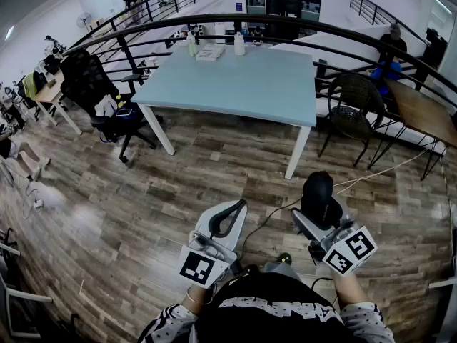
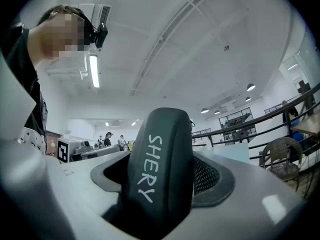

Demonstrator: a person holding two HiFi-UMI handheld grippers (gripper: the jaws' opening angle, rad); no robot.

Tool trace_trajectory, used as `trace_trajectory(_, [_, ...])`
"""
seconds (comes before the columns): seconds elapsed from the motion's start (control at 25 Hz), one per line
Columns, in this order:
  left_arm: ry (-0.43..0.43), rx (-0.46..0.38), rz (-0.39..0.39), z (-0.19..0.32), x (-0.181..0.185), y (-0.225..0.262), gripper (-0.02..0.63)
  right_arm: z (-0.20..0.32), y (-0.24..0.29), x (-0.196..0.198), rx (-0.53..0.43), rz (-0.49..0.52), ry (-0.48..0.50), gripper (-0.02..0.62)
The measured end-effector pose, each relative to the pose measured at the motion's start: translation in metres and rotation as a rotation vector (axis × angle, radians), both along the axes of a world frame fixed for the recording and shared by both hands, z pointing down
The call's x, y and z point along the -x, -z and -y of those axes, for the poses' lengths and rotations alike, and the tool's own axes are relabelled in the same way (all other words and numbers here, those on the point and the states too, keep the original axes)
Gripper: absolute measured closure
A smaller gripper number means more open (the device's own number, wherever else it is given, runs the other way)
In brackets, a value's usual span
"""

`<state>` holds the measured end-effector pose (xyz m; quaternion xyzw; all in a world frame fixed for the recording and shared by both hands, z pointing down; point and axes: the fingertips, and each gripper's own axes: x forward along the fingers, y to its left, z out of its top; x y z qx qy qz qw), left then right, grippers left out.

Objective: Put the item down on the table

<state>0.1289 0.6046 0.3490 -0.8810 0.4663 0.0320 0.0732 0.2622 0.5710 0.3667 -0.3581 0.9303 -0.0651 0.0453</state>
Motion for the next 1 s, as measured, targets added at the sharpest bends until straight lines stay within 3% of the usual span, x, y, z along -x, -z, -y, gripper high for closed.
trace_trajectory(0.48, [-0.008, 0.029, -0.040, -0.006, 0.007, -0.006, 0.606, -0.004, -0.002, -0.002, 0.061, 0.025, -0.019, 0.222])
trace_trajectory(1.0, [0.113, 0.048, -0.027, 0.007, 0.044, -0.015, 0.606, 0.031, -0.012, 0.023, 0.108, 0.059, 0.040, 0.221])
